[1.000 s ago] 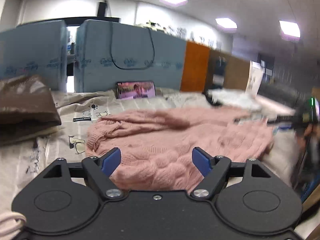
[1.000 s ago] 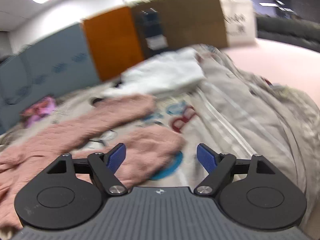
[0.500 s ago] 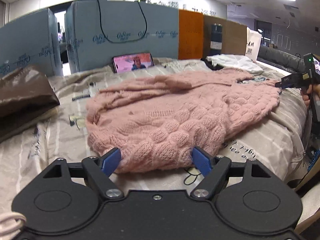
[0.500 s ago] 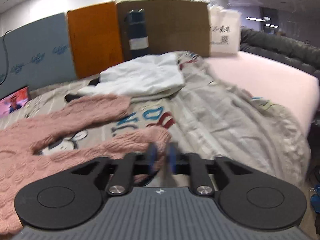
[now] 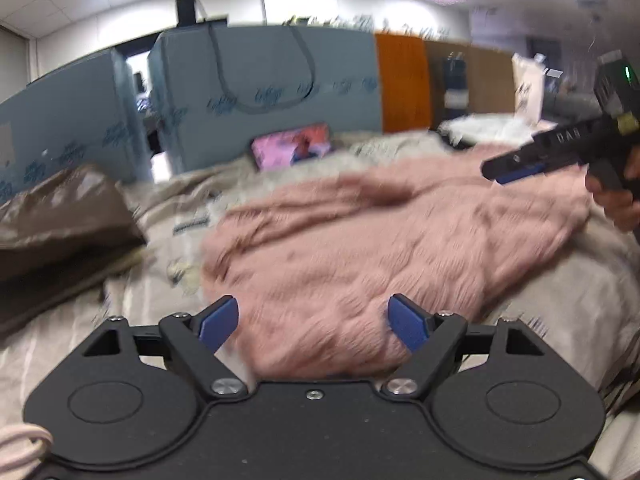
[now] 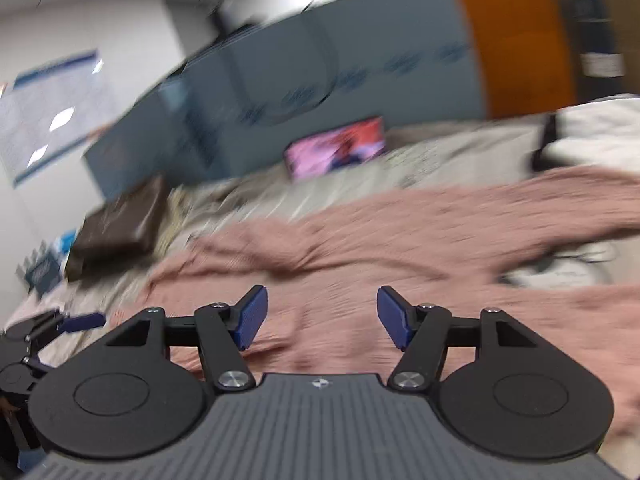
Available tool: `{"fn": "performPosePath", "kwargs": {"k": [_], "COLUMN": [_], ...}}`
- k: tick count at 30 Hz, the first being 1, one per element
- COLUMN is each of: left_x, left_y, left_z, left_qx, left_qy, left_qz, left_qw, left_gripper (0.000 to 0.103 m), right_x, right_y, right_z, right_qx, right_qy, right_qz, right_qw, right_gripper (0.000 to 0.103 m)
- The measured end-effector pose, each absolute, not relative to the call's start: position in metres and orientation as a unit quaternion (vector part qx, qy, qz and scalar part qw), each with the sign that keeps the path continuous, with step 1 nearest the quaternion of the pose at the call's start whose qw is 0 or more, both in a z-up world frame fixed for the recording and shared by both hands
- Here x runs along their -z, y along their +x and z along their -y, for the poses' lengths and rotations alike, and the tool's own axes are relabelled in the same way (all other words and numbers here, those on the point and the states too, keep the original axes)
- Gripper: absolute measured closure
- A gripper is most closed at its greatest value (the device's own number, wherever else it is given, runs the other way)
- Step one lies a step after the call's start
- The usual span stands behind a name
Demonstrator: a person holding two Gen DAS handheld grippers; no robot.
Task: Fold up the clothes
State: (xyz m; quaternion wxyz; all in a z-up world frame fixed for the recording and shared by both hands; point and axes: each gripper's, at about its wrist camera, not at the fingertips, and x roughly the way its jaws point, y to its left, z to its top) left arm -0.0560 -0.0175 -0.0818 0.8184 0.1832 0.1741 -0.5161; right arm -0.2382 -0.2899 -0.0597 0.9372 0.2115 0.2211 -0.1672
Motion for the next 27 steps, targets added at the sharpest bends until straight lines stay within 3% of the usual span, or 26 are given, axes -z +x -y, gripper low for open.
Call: {"fn": "performPosePath", "kwargs": {"k": [2,4,11,14,17,19,24,27], "left_x": [0.085,0.083,0.063,0.069,0.079,0.078,0.058,0.045], "left_y": [-0.055,-0.056,-0.057,-0.061,-0.065,-0.065,-0.057,-0.050], "left_z": [0.010,0.005,0.009,0.027,0.041,0.040,0.042,0.059], "left_qx": [0.515,0.518,0.541,0.550,0.549,0.550,0.548,0.539], "left_qy": [0.173,0.160,0.112,0.149,0.199,0.201,0.167,0.154], "left_qz": [-0.179,-0.175,-0.129,-0.133,-0.145,-0.144,-0.124,-0.108], "left_qw": [0.820,0.822,0.823,0.811,0.798,0.798,0.810,0.821], "left_gripper": [0.020,0.020,0.017,0.017,0.017,0.017,0.016,0.016], "right_x": [0.069,0.076,0.045,0.041,0.056,0.068,0.057,0.050], "right_y": [-0.218,-0.210,-0.253,-0.264,-0.263,-0.258,-0.259,-0.265], "right_z": [0.283,0.276,0.256,0.246,0.244,0.244,0.255,0.271], "right_qx": [0.154,0.148,0.191,0.225,0.231,0.240,0.239,0.259], "right_qy": [0.190,0.167,0.155,0.132,0.113,0.092,0.092,0.121], "right_qz": [-0.251,-0.264,-0.217,-0.222,-0.251,-0.268,-0.227,-0.203], "right_qw": [0.937,0.938,0.945,0.939,0.933,0.928,0.940,0.936], "right_gripper": [0.063,0.092,0.096,0.096,0.092,0.070,0.045,0.042]}}
